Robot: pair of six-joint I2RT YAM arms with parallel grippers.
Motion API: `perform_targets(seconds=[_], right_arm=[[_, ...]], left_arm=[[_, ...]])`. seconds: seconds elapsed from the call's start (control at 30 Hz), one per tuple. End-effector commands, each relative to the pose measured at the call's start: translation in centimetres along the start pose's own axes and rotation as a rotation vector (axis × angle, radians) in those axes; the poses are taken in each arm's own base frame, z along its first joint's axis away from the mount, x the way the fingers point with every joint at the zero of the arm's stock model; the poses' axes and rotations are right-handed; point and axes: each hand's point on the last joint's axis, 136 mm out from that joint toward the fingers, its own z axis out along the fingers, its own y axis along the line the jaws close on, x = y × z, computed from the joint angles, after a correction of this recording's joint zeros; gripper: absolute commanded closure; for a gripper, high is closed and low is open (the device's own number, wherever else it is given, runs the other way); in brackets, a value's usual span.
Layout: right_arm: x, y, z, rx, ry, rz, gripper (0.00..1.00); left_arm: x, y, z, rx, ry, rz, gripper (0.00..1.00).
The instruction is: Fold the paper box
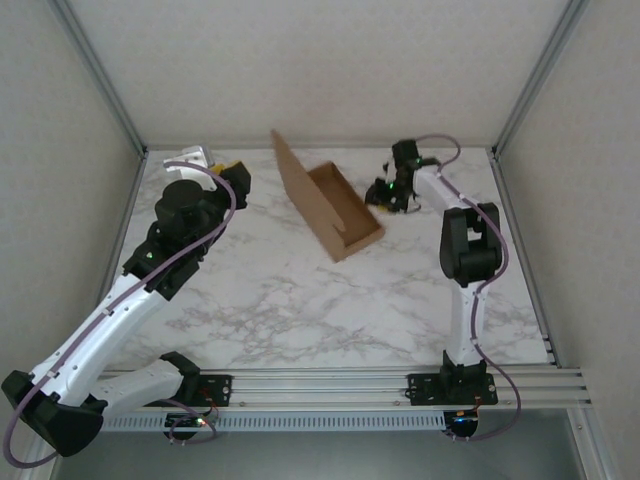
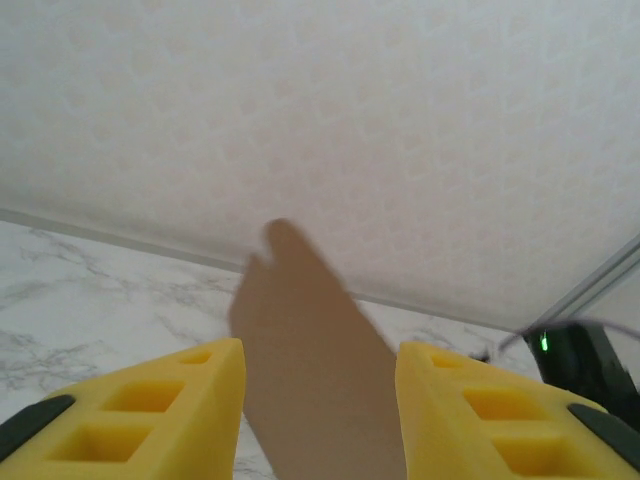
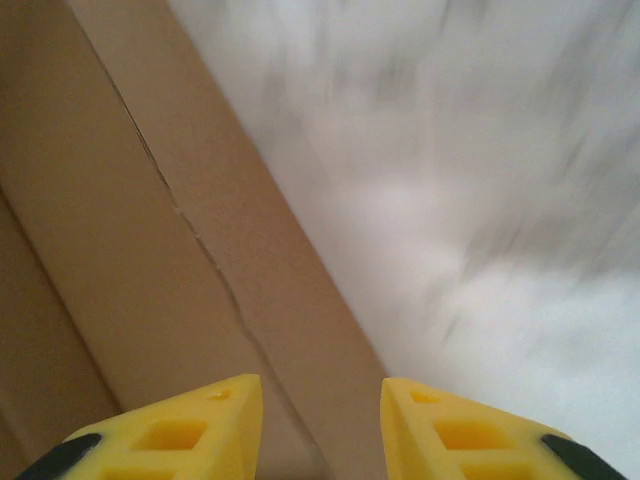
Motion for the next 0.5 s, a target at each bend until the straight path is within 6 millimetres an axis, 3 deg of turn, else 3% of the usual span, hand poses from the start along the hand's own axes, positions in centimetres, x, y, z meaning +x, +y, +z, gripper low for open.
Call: perform_targets(seconds=[0.0,0.07,0.17,0.33,0.47], right_arm=[[7.3,7.8,-2.5,-0.204,0.012,-0.104,0.62],[9.6,7.8,-3.8,-0.182,-0.025,-0.134,0.61],[9.3,5.1,-5.0,-0.074,-0.126,-0.11,0.55],[5.4,4.5,-3.4,0.06,-0.149,-0.15,0.52],[1.0,5.2,-2.0,0.178,-0.146,-0.33,0.46]], left_arm=[[0.5,0.5,0.3,0.01,0.025,-0.021,0.57],[0.2,0.8,0.4,0.007,0.026,-0.018,0.57],[0.0,1.2,0.6,0.006,0.026,-0.026,0.57],[0.6,1.8,0.7,0.0,0.035,-0.043,0.57],[1.3,2.4,0.3,-0.011,0.047,-0.035,0.56]])
